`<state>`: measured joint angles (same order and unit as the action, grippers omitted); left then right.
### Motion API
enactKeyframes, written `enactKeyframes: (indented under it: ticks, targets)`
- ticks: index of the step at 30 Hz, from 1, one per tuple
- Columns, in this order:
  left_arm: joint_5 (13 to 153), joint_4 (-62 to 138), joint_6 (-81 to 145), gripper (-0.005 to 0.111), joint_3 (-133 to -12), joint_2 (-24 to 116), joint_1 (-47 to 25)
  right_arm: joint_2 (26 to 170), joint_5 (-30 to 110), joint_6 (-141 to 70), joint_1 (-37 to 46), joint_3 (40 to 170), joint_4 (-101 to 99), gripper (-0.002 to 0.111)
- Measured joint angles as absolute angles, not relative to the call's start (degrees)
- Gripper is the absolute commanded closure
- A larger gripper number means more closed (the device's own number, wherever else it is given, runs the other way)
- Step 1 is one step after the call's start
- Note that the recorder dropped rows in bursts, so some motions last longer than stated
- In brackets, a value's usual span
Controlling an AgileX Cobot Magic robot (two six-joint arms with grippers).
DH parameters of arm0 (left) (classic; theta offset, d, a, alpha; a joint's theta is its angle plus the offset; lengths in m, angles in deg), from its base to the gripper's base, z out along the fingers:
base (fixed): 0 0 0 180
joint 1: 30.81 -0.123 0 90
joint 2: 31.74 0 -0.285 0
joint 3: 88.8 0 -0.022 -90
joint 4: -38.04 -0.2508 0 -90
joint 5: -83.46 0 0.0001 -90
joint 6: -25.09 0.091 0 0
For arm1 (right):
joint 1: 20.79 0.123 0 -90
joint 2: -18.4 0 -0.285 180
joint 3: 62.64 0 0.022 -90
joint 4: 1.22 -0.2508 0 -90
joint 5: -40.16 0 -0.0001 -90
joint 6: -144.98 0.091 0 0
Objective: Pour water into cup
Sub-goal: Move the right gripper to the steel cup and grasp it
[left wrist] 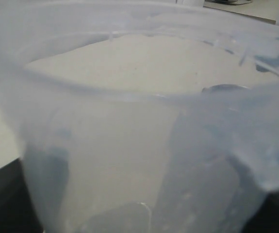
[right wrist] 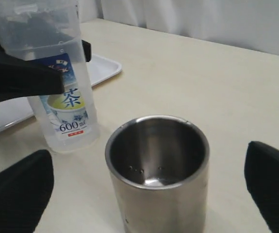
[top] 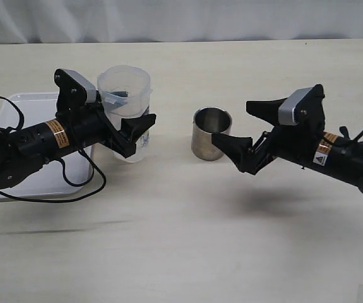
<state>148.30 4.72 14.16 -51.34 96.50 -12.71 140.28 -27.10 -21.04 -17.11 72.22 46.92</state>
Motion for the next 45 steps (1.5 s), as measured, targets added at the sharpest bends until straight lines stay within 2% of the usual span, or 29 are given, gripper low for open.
enactKeyframes:
  ticks: [19, 26, 41, 45]
  targets:
    - [148.2, 4.7, 14.2, 0.107, -51.3, 96.5, -12.7, 153.9, -28.7, -21.0, -17.0, 84.2, 50.1, 0.005]
    - [148.2, 4.7, 14.2, 0.107, -51.3, 96.5, -12.7, 158.2, -28.8, -21.0, -13.1, 89.5, 50.1, 0.005]
    - [148.2, 4.7, 14.2, 0.107, -51.3, 96.5, -12.7, 159.5, -27.3, -21.0, -12.7, 91.7, 50.9, 0.005]
    - [148.2, 4.7, 14.2, 0.107, -51.3, 96.5, -12.7, 159.5, -27.3, -21.0, -12.7, 91.7, 51.1, 0.013]
